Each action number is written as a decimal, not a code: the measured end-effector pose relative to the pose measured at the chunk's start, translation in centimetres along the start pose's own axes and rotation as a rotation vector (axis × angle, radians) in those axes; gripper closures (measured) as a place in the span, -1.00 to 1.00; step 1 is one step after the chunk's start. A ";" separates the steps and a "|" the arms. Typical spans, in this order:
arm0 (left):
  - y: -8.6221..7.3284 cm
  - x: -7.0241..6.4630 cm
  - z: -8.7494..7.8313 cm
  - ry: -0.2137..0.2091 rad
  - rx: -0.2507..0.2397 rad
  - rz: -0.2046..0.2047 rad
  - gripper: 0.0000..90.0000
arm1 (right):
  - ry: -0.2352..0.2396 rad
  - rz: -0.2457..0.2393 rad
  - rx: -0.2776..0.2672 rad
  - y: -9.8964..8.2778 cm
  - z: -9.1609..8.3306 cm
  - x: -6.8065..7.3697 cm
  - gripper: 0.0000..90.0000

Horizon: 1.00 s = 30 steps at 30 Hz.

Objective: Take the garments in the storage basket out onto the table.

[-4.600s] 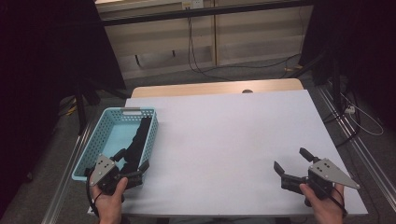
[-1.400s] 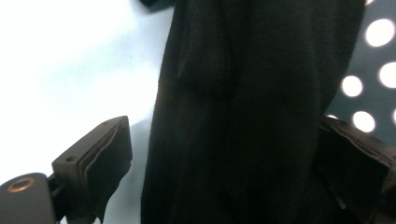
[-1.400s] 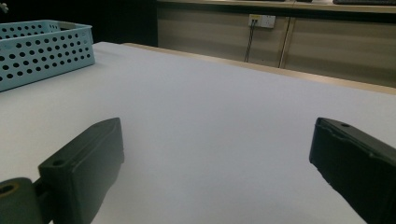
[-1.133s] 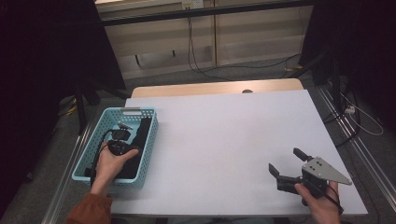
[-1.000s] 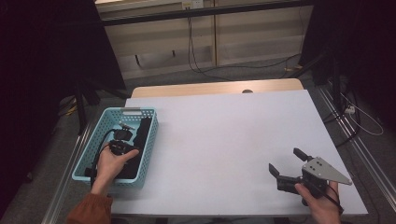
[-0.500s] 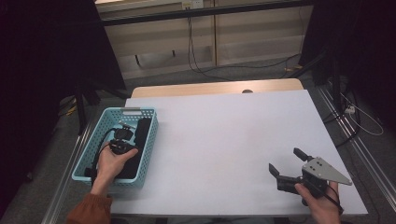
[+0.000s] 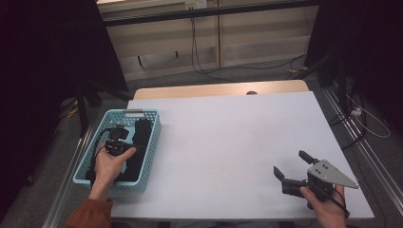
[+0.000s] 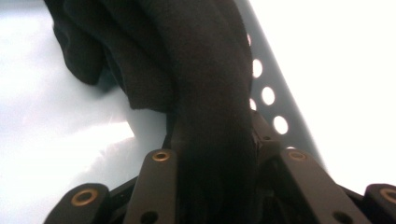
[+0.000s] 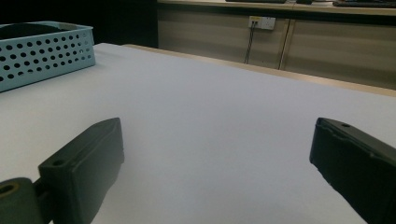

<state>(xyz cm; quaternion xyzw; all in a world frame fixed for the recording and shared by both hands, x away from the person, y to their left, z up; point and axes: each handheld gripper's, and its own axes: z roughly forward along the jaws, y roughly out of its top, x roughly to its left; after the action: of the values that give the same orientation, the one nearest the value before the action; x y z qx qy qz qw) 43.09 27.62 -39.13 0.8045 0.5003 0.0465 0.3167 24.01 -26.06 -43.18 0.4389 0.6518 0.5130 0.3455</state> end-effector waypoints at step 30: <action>-0.4 -0.7 -3.4 -0.013 -0.353 0.029 0.55 | -0.001 0.002 -0.010 0.0 -0.1 0.0 -0.96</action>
<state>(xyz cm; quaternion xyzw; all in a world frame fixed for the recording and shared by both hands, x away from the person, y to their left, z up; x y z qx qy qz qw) 41.08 28.80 -36.49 0.7439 0.4708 0.1329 0.4554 23.95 -26.07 -43.13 0.4382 0.6486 0.5162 0.3475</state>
